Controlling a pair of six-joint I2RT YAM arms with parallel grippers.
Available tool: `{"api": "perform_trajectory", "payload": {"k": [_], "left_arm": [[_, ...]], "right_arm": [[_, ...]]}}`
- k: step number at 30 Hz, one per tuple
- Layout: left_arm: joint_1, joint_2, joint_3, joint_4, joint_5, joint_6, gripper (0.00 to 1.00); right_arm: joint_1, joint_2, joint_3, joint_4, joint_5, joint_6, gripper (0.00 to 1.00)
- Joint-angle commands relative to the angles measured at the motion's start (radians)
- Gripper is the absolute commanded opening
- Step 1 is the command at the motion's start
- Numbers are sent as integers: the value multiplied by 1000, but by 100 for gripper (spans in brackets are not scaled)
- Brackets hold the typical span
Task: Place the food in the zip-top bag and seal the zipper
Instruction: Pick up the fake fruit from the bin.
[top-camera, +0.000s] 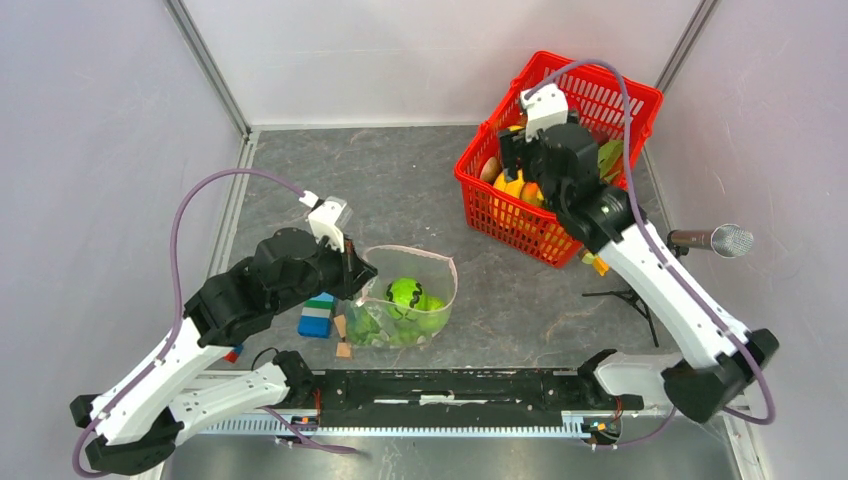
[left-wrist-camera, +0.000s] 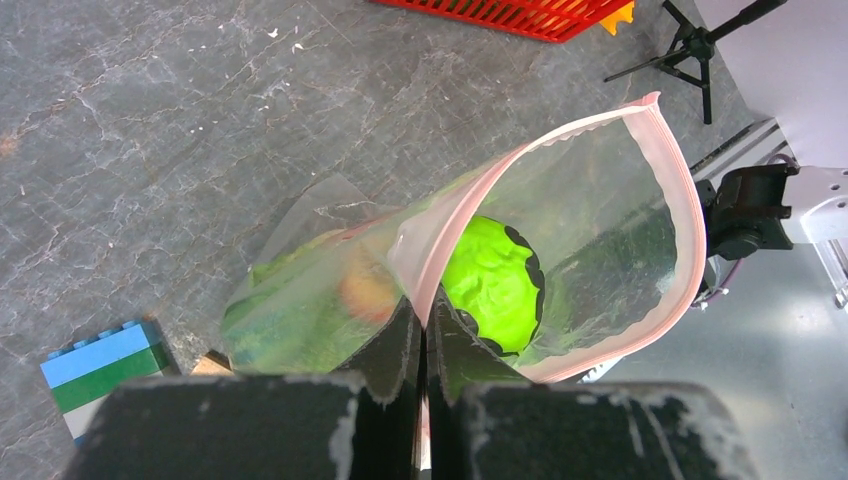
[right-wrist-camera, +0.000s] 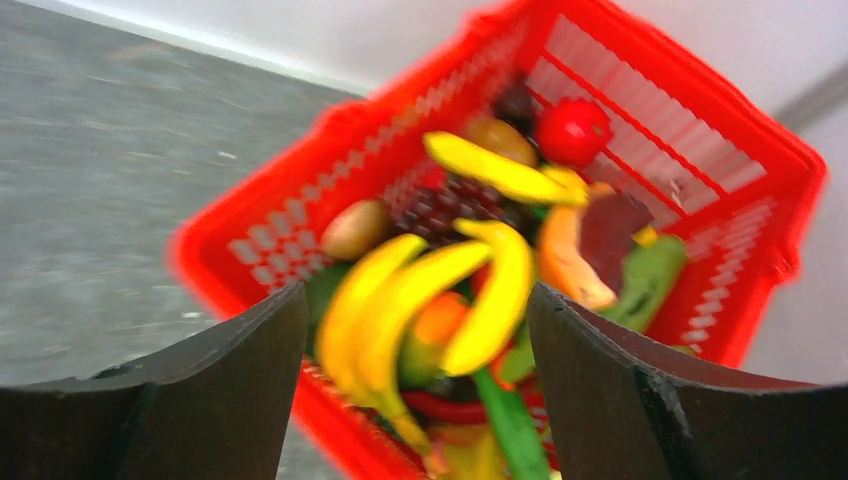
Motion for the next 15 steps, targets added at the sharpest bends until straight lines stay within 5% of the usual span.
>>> {"api": "perform_trajectory", "payload": {"k": [1,7,15], "left_arm": [[1,-19,-8,61,4,-10,2],[1,-37,-18,68,10,-8,2],[1,-34,-16,69,9,22,2]], "right_arm": [[-174,127,48,-122,57,59,86],[-369,261,83,-190,29,102,84],[-399,299,84,-125,6,95,84]]}}
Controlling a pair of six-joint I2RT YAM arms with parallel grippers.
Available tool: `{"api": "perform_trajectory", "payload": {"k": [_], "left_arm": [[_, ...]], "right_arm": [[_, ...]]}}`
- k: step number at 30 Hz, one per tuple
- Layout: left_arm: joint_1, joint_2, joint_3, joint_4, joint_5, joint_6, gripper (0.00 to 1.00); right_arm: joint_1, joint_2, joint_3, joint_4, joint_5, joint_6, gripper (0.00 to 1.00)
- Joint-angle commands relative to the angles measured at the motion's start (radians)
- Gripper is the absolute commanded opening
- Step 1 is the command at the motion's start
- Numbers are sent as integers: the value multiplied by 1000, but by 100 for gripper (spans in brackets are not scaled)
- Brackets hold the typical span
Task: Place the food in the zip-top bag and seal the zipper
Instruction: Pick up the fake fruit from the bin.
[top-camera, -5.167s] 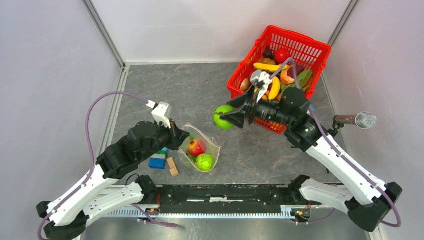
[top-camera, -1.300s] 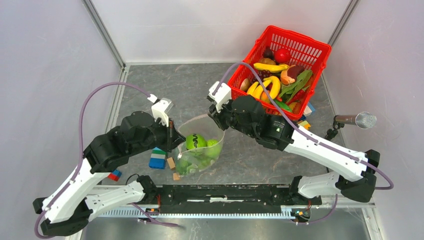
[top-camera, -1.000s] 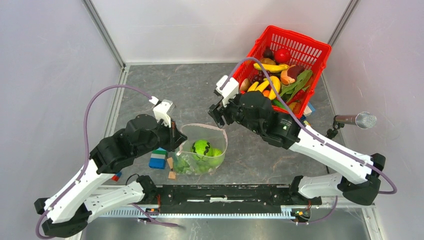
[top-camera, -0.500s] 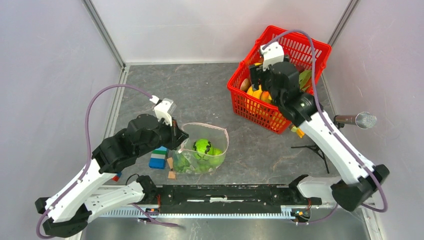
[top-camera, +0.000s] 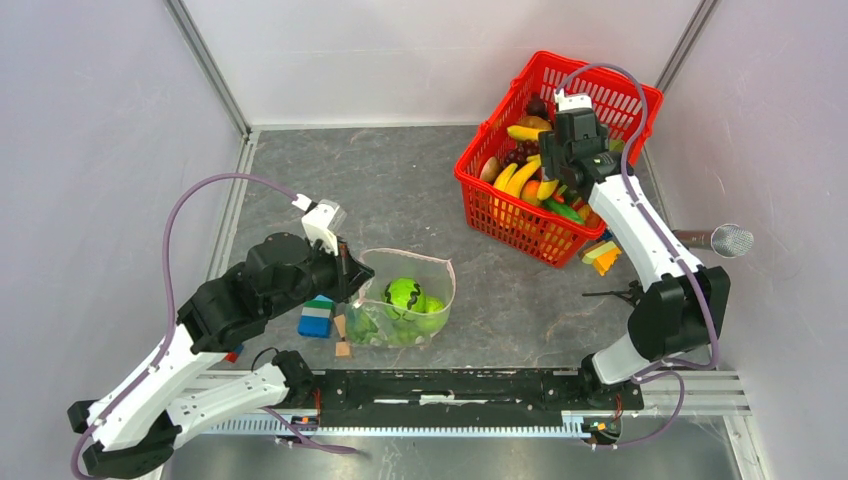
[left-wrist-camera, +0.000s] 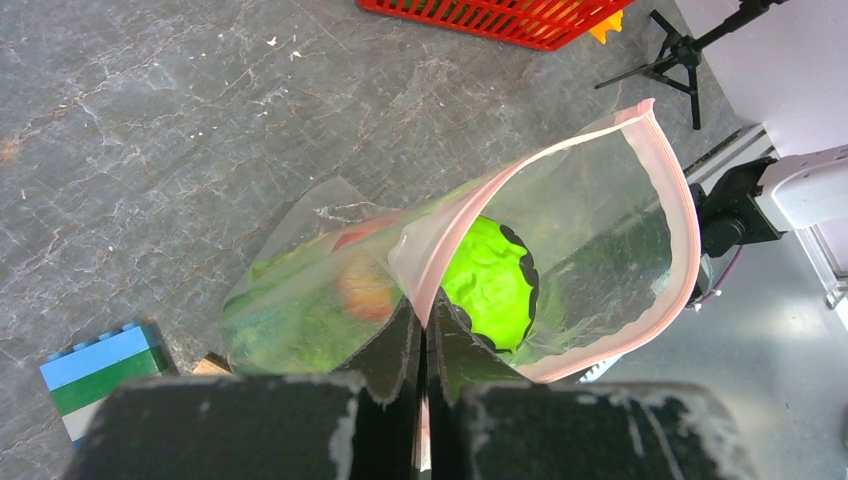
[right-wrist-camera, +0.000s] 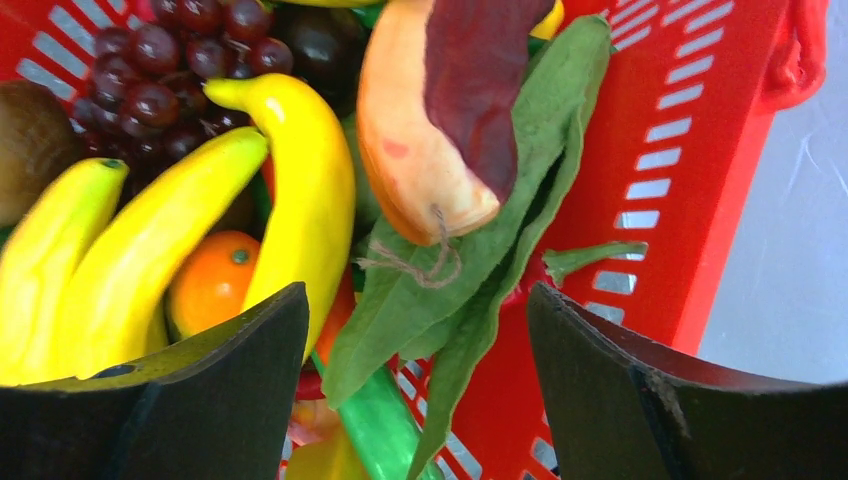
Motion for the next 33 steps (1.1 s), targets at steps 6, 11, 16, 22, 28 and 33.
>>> {"api": "perform_trajectory", "payload": {"k": [6,11,16,22,28,33], "left_arm": [[1,16,8,69,20,33,2],[1,18,8,69,26,34,2],[1,25,20,61,15,46,2],[1,31,30,51,-1,62,2],[2,37,42,33,-15,66,2],[1,34,44,27,-31,66,2]], "right_arm": [[-5,38,109,164,-278,-8,86],[-16,108,124,270,-381,-96,87],[-31,225,150,377,-483,-289,86],[-38,346,210,455,-568,-518,89],[-59,495,387,421,-607,-592,91],[-92,574,435,420,-617,-588,81]]}}
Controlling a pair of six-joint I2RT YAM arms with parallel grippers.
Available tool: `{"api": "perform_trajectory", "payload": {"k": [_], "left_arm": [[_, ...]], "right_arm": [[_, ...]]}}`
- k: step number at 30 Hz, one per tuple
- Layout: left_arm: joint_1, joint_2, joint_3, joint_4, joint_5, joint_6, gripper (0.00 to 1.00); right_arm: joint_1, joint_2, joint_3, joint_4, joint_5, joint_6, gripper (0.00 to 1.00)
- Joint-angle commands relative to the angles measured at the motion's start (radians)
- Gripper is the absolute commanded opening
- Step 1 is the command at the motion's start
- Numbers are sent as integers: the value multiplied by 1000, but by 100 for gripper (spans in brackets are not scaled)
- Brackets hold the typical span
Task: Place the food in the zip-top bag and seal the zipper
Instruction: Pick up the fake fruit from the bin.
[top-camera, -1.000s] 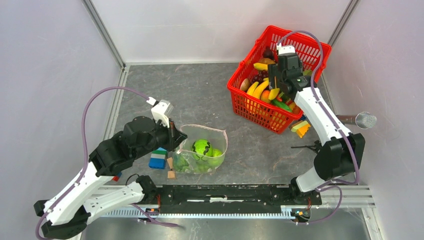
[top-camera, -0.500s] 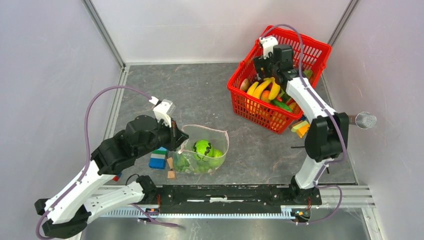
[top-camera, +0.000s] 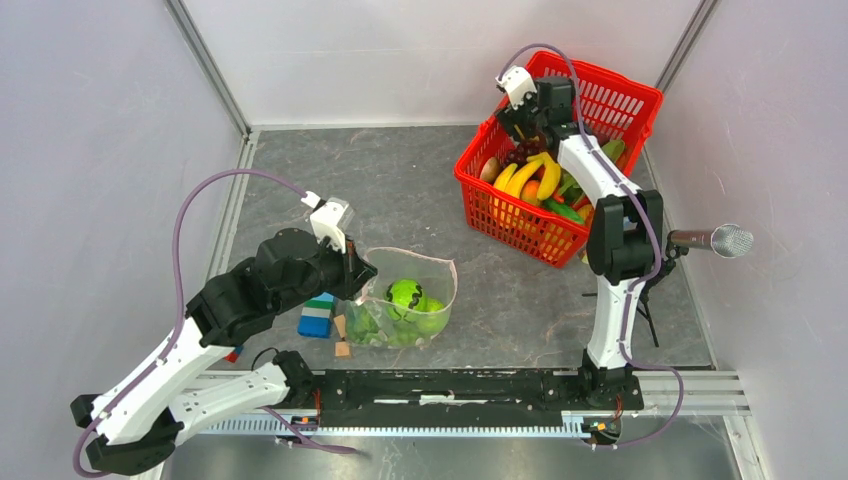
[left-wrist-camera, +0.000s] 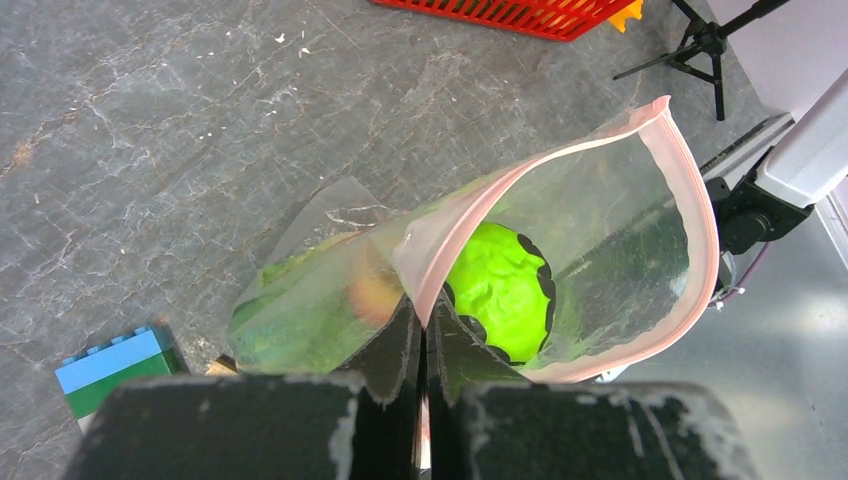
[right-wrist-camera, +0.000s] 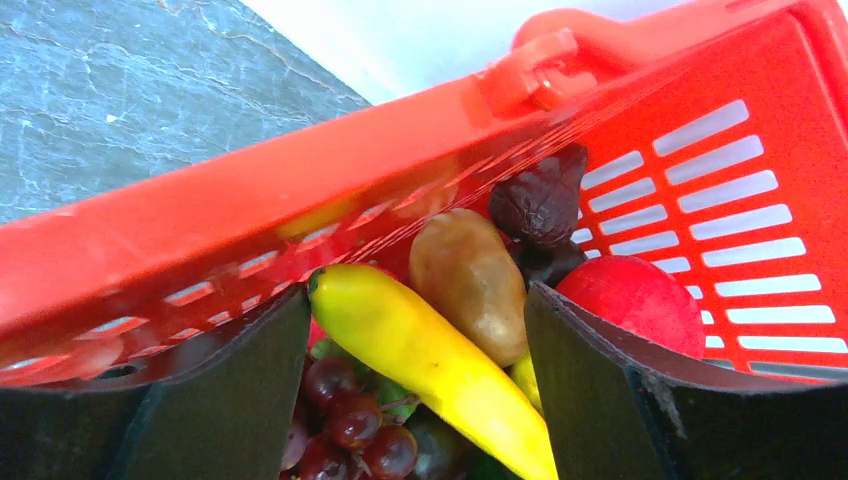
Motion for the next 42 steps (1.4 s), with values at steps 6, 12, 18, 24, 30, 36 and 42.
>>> {"api": "perform_trajectory", "payload": {"k": [6,12,18,24,30,36,42], "left_arm": [[1,18,42,21,-27,42,2],[1,19,39,24,-23,39,2],[1,24,42,24,-27,37,2],[1,19,42,24,-21,29,2],[1,-2,26,37,-21,10,2],[1,-29,-20,71,-24,-17,2],[1,-29,-32,96,-7,-38,2]], "right_arm": [[-65,58,27,43,-181,24,77],[-72,95,67,0,-188,43,76],[-93,105,46,55,-228,138,42],[-92,-24,-19,159,-310,234,9],[-91,-294,-256,393,-441,409,8],[-76,-543,-512,630,-529,618,3],[-12,-783,-729,827,-641,853,3]]}}
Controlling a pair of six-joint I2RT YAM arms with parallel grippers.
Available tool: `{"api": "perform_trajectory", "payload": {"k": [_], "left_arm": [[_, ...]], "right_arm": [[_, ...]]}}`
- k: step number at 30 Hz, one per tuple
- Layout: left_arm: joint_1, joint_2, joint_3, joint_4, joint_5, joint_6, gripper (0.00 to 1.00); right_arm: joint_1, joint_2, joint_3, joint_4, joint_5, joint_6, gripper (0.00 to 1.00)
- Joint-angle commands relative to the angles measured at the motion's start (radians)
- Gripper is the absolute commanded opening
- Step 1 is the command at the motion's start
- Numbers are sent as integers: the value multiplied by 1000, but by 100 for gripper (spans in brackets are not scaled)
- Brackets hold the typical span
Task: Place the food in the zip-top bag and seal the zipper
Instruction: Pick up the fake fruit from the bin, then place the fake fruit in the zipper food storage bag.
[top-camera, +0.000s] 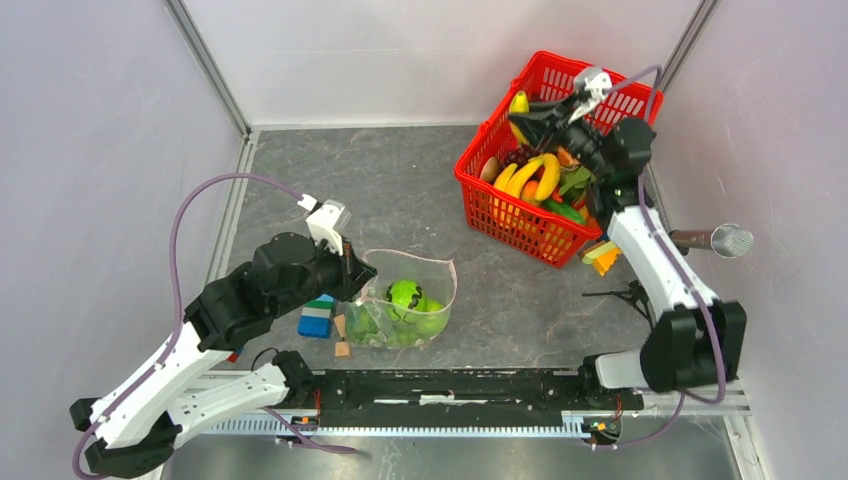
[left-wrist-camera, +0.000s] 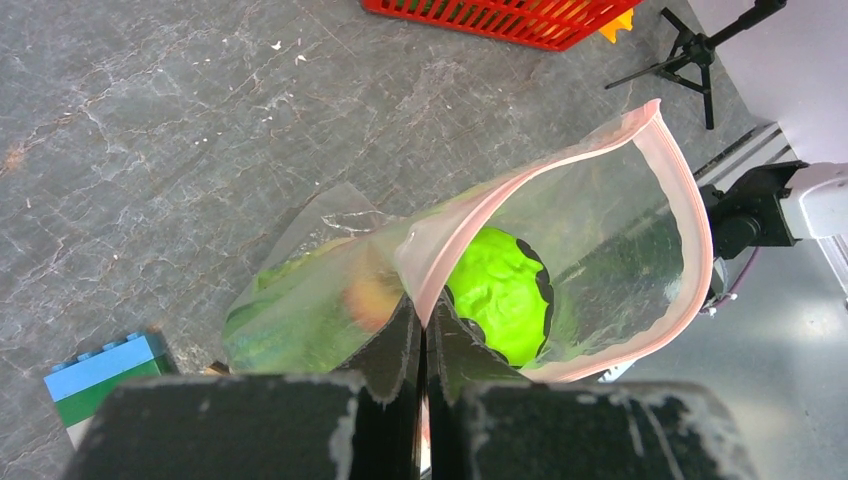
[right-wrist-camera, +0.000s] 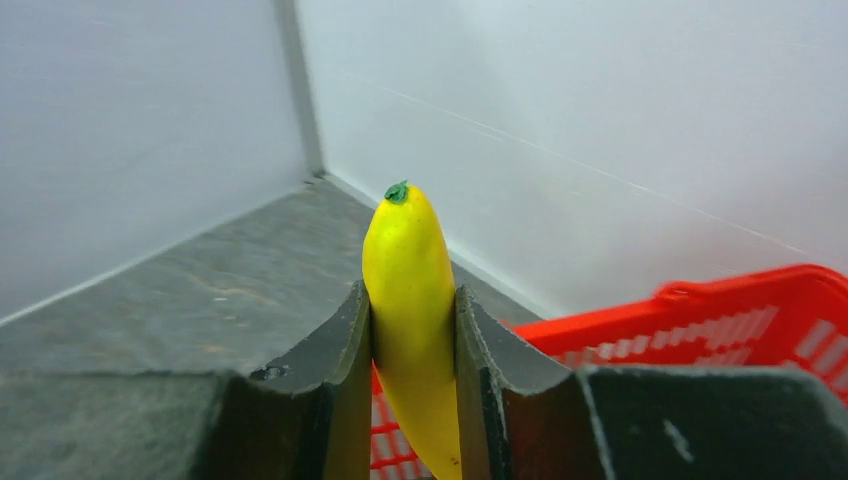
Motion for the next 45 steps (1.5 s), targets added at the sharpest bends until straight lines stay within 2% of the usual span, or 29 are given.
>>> {"api": "perform_trajectory", "payload": {"k": [1,4,7,11,17,25,27,32,39,41,43,45], "left_arm": [[1,-3,-3,74,-3,-34,2],[1,-4,1,66,-14,-40,2],[2,-6,2,61,-30,-50,2],[2,-4,7,58,-34,-61,2],[1,-7,15,57,-51,-74,2],[1,-28,9,54,-65,-79,2],[2,-28,8,53,-62,-80,2],[1,-32,8,54,-42,-81,2],[2,-41,15,60,22,-64,2],[1,-48,14,59,24,-66,2],[1,-55,15,54,20,-68,3],[1,-62,15,54,22,-69,3]], "right_arm": [[86,-185,-154,225,-98,212,3],[202,-310,-194,224,-74,246,4],[335,-387,-230,218,4,348,3],[480,-463,-325,364,68,508,3],[679,-455,-371,436,153,674,3],[950,-370,-353,470,231,656,4],[988,-347,-342,456,250,646,5],[1005,-333,-388,367,449,665,5],[1007,-300,-385,231,676,569,6],[1007,-291,-395,255,686,590,7],[1015,-280,-395,276,701,559,8],[1045,-274,-378,224,809,438,9]]}}
